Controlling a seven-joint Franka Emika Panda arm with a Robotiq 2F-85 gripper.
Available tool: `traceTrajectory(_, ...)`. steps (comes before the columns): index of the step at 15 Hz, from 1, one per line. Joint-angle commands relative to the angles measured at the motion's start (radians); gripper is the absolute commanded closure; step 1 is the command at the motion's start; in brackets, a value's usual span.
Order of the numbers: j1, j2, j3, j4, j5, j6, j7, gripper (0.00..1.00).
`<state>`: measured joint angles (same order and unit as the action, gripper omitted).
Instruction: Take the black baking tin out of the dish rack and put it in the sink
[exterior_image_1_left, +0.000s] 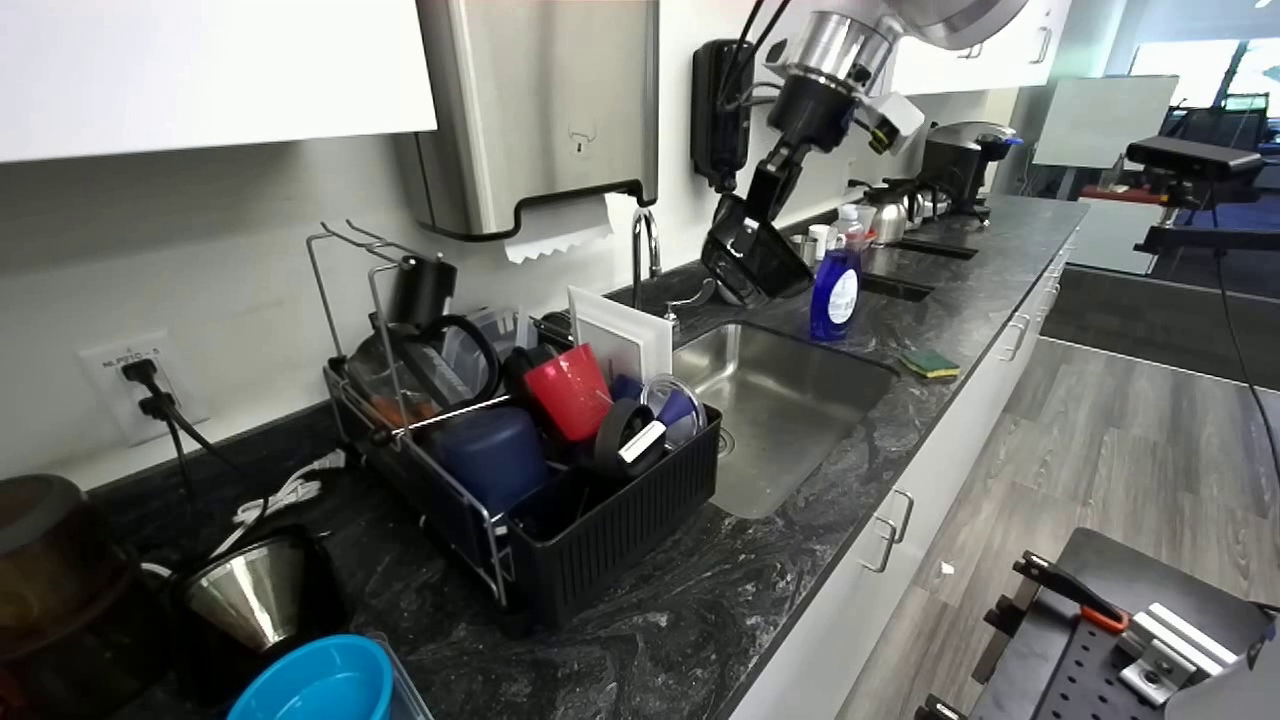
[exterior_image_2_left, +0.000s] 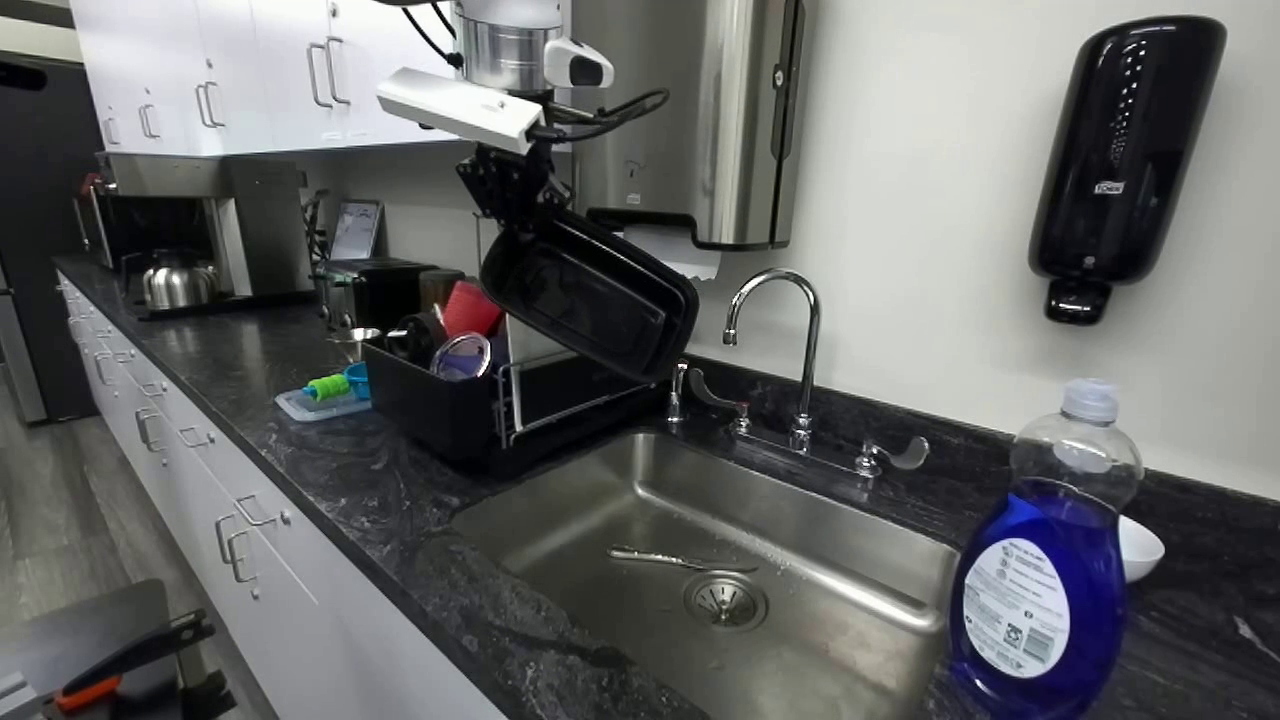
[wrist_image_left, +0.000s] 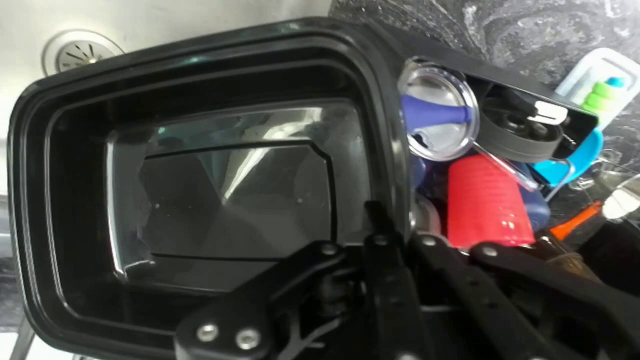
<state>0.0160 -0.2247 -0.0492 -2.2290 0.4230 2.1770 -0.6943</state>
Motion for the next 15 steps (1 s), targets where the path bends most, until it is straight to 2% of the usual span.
traceTrajectory(1,-0.01,0.001,-0.014,-0.076,-0.076,0.111,0.071,0.99)
traceTrajectory(5,-0.014,0.053,-0.032,-0.175,-0.134,0.337,0.122,0.99)
traceTrajectory(9,-0.009,0.158,-0.035,-0.246,-0.132,0.533,0.118,0.99)
traceTrajectory(15,-0.033,0.332,-0.004,-0.234,-0.195,0.663,0.165,0.99)
